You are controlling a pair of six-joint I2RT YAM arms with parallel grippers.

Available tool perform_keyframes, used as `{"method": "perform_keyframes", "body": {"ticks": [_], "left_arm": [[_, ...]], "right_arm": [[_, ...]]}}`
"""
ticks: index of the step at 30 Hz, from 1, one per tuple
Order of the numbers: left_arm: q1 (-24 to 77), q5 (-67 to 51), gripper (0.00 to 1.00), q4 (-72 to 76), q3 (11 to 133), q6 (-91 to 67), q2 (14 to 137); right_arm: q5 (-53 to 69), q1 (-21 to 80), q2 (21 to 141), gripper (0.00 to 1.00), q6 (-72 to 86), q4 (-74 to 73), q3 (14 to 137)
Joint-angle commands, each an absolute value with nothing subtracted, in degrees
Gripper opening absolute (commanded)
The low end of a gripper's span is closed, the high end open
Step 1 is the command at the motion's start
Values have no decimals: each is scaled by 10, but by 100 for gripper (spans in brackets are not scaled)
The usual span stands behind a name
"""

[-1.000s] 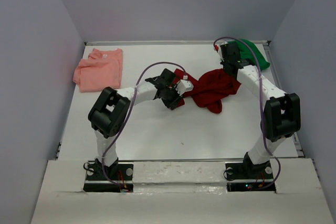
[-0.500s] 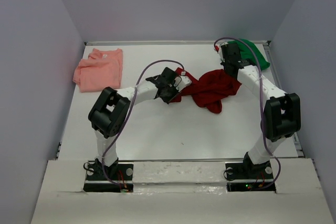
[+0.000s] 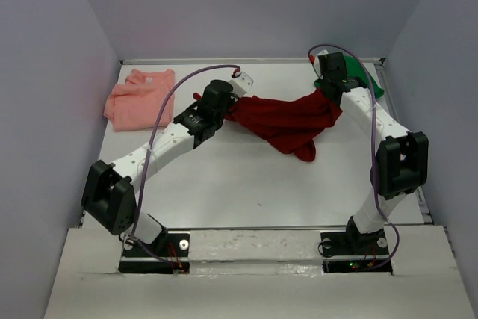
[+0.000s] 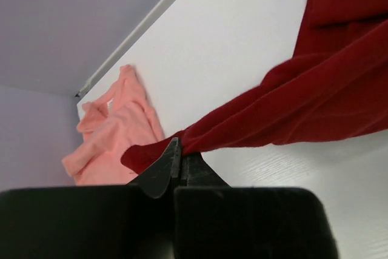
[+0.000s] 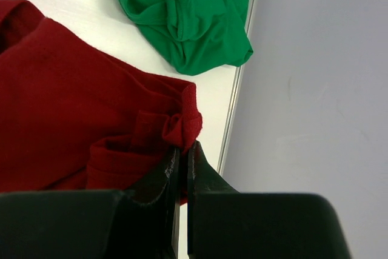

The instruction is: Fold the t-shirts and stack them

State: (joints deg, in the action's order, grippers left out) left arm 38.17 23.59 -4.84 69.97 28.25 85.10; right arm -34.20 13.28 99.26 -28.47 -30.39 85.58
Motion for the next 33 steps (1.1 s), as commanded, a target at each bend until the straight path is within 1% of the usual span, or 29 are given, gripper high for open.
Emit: {"method": "perform_keyframes", "body": {"ticks": [1,6,9,10,14,20,22,33], "left_arm": [[384,330,0,-30,658,313,847],[385,366,0,-8,628,322,827],[385,430,0,54,595,351,813],[385,430,0,74,587,361,811],[384,495,0,141,566,414,814],[382,531,0,180,587,445,841],[381,546,0,205,595,472,852],[359,584,0,293,648,553,882]], "right_arm": [[-338,129,994,0,-294,-274,881],[-338,129,983,0,-301,-252,878],[-336,129,969,0,-311,-207,872],[-337,129,968,0,-313,-198,870],[-338,129,954,0,-328,-144,860],[-356,129,923,0,-404,16,803],[-355,129,918,0,-422,41,801],[-339,124,918,0,-431,75,858]]}}
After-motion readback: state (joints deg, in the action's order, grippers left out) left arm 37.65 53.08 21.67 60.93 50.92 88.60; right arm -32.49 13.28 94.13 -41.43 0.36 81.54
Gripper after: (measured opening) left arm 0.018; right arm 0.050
